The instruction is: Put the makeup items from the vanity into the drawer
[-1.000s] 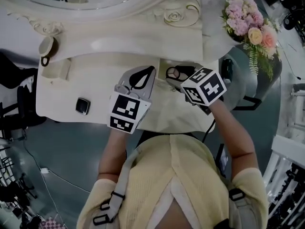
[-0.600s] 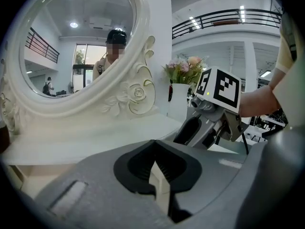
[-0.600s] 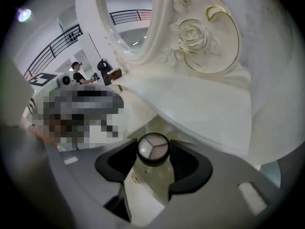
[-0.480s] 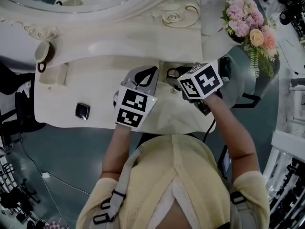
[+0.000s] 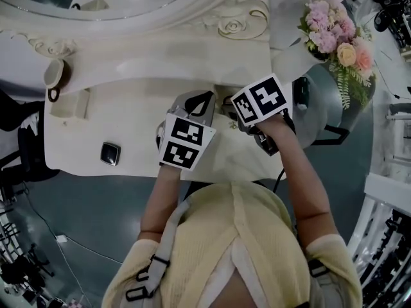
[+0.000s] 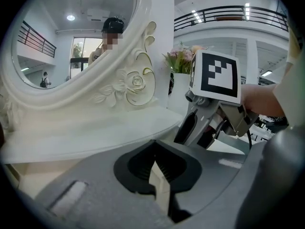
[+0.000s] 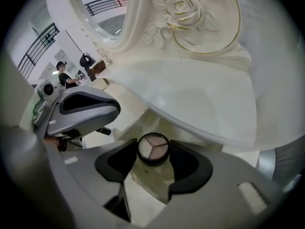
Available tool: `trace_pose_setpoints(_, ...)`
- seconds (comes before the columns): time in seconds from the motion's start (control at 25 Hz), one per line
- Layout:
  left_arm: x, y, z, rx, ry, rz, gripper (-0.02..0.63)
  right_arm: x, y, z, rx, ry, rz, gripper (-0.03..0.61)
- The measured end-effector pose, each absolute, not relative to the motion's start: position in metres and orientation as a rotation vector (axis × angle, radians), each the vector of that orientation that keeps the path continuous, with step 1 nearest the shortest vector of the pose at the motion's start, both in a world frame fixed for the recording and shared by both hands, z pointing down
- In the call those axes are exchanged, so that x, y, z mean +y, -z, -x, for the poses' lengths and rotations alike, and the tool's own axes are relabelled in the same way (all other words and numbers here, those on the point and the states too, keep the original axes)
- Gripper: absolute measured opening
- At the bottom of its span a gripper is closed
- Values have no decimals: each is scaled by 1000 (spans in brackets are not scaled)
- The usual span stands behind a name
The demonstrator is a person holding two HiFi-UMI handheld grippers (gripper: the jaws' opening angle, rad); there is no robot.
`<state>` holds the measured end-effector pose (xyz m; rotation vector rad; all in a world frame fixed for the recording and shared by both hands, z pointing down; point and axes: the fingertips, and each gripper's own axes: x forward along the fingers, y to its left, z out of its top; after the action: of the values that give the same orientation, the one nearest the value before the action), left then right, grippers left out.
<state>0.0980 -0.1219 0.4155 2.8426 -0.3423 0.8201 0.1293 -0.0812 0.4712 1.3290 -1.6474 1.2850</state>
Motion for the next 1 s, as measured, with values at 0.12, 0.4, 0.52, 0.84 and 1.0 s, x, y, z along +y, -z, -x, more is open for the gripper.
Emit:
trace_pose_setpoints(0.12,-123,-417,-99,-336,-816,-2831,2,-80,-475,-132,-1601,-1285,-1310,221)
trace_pose_setpoints(0.4,-126,-417,-99,-327,-773,-2802,2,-79,-478,-136,-1542,-1219,-1280,222)
trace_pose_setpoints(0.52,-125,-417,-99,-316,-755,-2783,2,-80,-480,-138,-1538,-1201,-1278,222)
trace_pose_setpoints(0.84,-127,-406,-95,-347,-681,-2786,2,-78,-478,-139,-1573,-1186,-1276,222)
trace_pose_setpoints(1.0,-127,-394,-89,-375,-610,-2788,2,-77,-473,-137,-1610,-1167,-1278,206)
